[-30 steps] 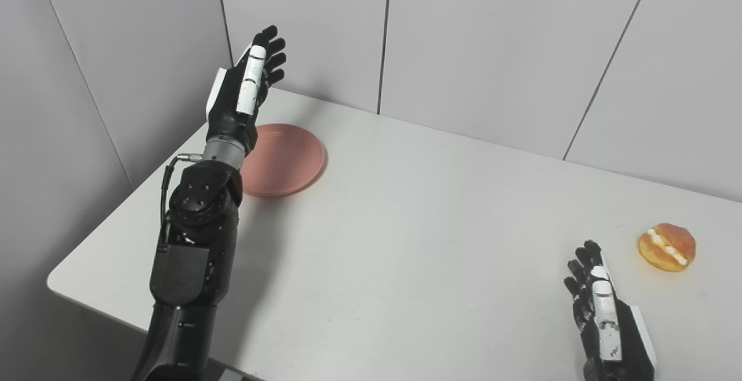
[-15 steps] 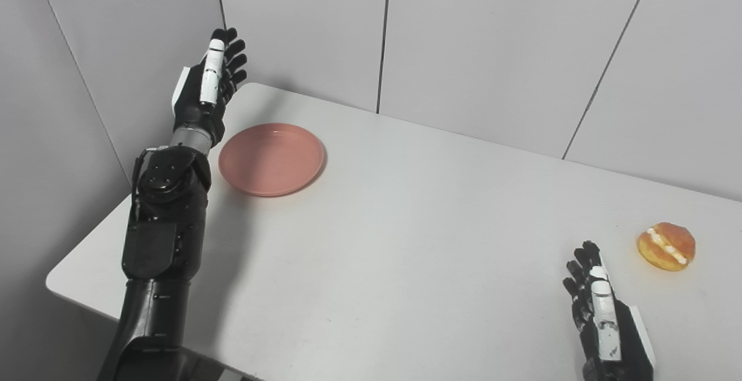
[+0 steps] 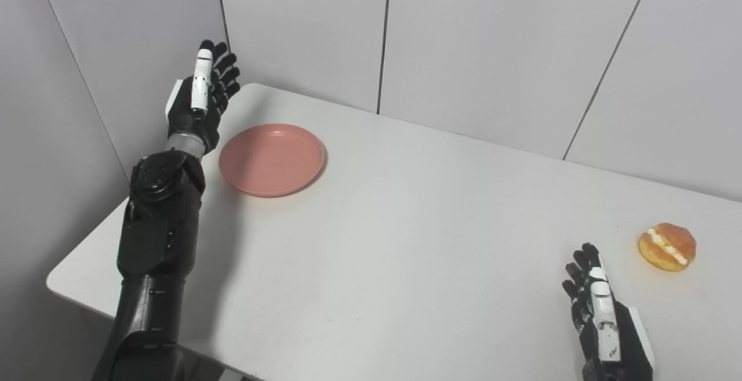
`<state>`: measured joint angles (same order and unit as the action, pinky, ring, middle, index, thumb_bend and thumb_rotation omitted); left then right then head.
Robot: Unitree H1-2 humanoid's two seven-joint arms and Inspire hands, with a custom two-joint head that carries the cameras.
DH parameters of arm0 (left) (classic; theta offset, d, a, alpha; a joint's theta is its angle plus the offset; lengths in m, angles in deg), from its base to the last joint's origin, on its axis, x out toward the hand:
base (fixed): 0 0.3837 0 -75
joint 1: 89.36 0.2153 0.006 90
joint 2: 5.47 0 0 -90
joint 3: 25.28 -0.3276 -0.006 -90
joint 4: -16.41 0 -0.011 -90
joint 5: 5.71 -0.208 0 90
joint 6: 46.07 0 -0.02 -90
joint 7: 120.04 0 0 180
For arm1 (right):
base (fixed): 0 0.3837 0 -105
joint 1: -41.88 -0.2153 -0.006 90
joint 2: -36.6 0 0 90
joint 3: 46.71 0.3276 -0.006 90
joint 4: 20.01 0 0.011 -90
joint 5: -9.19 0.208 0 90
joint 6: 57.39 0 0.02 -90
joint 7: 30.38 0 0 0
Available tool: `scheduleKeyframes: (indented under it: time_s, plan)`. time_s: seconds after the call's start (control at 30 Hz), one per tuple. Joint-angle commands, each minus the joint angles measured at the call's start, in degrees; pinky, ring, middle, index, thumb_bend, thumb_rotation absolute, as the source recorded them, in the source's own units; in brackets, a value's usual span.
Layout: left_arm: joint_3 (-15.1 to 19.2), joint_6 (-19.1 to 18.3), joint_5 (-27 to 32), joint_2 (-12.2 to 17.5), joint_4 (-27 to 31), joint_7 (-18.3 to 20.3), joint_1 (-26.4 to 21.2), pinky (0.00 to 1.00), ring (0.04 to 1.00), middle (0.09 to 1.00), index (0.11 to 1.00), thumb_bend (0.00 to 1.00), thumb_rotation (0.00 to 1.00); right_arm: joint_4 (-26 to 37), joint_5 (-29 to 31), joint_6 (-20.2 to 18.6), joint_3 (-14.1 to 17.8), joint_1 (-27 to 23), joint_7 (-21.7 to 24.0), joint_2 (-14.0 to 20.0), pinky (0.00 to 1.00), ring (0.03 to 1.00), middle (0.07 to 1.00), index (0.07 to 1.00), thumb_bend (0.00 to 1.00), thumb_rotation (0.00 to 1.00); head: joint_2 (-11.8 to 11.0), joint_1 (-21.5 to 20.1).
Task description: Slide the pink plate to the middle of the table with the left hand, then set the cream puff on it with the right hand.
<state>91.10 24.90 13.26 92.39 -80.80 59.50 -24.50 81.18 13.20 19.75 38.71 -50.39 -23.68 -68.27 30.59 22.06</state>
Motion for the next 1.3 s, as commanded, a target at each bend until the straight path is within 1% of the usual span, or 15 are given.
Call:
scheduleKeyframes:
  time_s: [0.0, 0.17, 0.5, 0.67, 0.93, 1.07, 1.27]
  plan:
    - [0.43, 2.08, 0.58, 2.22, 0.06, 0.45, -2.77, 0.95, 0.95, 0.947, 0.911, 0.42, 1.0, 2.16, 0.36, 0.39, 0.1, -1.31, -0.09, -0.21, 1.0, 1.0, 1.0, 1.0, 0.23, 1.0, 0.07, 0.09]
    - [0.59, 2.83, 0.55, 2.35, -2.02, 0.33, -2.78, 0.95, 0.943, 0.932, 0.896, 0.41, 1.0, 1.82, 0.43, 1.21, 0.24, -1.36, 0.07, -0.06, 1.0, 1.0, 1.0, 1.0, 0.23, 1.0, 0.21, 0.3]
    - [1.63, 4.26, 1.21, 3.06, -6.51, 0.43, -2.74, 0.97, 0.959, 0.951, 0.92, 0.4, 1.0, 1.6, 0.16, 1.46, 0.17, -1.39, 0.25, 0.27, 1.0, 1.0, 1.0, 1.0, 0.23, 1.0, 0.32, 0.36]
    - [2.11, 4.41, 1.54, 3.13, -7.17, 0.59, -2.55, 0.97, 0.961, 0.955, 0.927, 0.39, 1.0, 2.28, 0.18, 0.43, 0.19, -1.34, 0.09, 0.19, 1.0, 1.0, 1.0, 1.0, 0.24, 1.0, 0.51, 0.45]
    - [2.67, 4.99, 1.16, 3.85, -8.73, -0.3, -2.68, 0.98, 0.961, 0.954, 0.924, 0.41, 1.0, 1.64, 0.28, 1.68, 0.24, -1.35, 0.34, 0.36, 1.0, 1.0, 1.0, 1.0, 0.23, 1.0, 0.63, 0.53]
    - [3.38, 4.98, 1.21, 4.1, -9.13, -1.02, -2.78, 0.97, 0.95, 0.942, 0.914, 0.41, 1.0, 1.37, 0.02, 1.86, 0.24, -1.37, 0.31, 0.46, 1.0, 1.0, 1.0, 1.0, 0.23, 1.0, 0.61, 0.56]
    - [3.52, 5.51, 0.86, 4.77, -8.92, -0.54, -1.92, 0.97, 0.955, 0.951, 0.926, 0.41, 1.0, 1.71, 0.51, 1.11, 0.37, -1.42, 0.51, 0.5, 1.0, 1.0, 1.0, 1.0, 0.24, 1.0, 0.68, 0.65]
